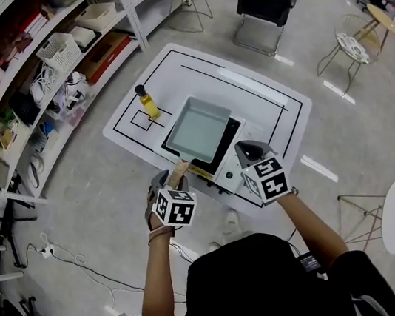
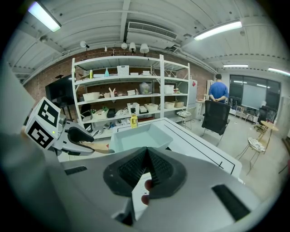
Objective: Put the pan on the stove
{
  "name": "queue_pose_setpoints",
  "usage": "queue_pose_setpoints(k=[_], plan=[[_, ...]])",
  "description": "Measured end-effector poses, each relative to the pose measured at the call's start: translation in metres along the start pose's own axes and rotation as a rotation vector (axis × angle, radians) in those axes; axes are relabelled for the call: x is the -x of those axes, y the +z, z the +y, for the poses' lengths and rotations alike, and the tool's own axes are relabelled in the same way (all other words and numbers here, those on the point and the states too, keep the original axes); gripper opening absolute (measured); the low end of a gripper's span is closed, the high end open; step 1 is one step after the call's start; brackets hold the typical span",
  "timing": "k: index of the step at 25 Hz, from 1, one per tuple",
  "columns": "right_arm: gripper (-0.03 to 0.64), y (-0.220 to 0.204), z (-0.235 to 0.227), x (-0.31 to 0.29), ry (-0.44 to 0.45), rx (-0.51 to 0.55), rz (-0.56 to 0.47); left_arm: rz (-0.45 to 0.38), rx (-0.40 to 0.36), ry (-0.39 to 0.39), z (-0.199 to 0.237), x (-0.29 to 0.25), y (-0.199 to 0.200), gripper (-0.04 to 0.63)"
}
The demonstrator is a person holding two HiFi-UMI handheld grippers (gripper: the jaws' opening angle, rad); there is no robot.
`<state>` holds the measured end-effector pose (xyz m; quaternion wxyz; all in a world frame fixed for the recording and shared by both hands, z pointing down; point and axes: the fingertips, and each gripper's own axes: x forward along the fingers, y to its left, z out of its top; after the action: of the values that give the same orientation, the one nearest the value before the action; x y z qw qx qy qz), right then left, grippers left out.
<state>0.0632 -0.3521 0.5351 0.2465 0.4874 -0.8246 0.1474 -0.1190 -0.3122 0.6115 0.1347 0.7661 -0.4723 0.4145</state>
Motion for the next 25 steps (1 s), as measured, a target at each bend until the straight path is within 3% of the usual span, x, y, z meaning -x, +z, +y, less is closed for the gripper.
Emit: queue_pose_setpoints(k=[16, 25], plan=[[0.002, 0.007, 0.026, 0.029, -0.002, 0.022, -0.042, -0.243, 0.09, 0.048, 0.01, 0.068, 0.035, 0.168], [0.002, 0.013, 0.057, 0.06, -0.009, 0.035, -0.093, -0.378, 0.114, 0.103, 0.008, 0.129, 0.031, 0.014]])
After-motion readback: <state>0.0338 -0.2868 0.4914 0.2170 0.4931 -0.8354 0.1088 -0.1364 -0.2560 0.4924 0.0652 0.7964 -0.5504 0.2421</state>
